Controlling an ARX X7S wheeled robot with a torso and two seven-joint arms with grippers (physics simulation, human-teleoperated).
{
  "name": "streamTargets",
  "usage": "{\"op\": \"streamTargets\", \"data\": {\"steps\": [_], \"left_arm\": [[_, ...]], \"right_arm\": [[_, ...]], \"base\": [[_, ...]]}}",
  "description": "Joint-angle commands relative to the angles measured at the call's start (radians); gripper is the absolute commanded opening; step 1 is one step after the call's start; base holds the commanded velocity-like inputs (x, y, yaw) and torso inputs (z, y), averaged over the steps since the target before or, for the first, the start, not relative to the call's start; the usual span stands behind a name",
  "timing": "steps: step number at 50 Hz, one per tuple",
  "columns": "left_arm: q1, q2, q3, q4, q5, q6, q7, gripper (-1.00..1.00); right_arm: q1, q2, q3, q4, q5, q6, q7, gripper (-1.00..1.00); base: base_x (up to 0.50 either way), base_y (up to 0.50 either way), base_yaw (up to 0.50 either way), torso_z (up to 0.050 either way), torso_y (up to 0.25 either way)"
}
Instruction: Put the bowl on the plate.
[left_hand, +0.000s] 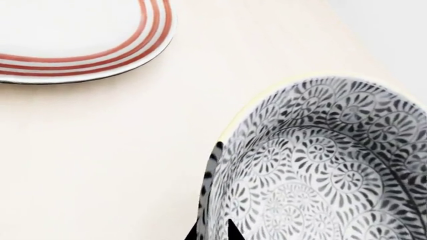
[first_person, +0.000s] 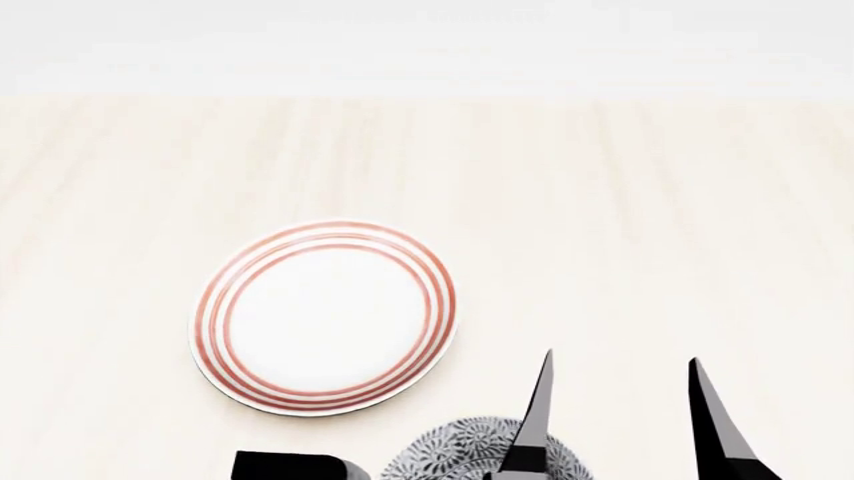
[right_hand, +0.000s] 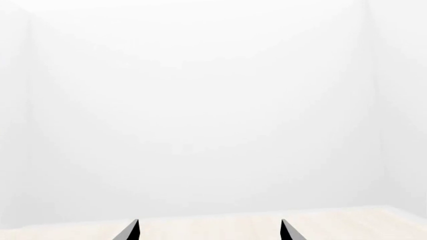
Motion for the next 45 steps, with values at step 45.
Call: {"op": "streamTargets", "data": {"steps": [45], "left_arm": [[-0.538, -0.026, -0.004, -0.558, 0.307, 0.350, 0.135, -1.00]], "right_arm": [[0.000, 0.007, -0.017, 0.017, -0.003, -0.004, -0.001, 1.00]], "base": [[0.00, 0.00, 0.00, 0.000, 0.000]]}}
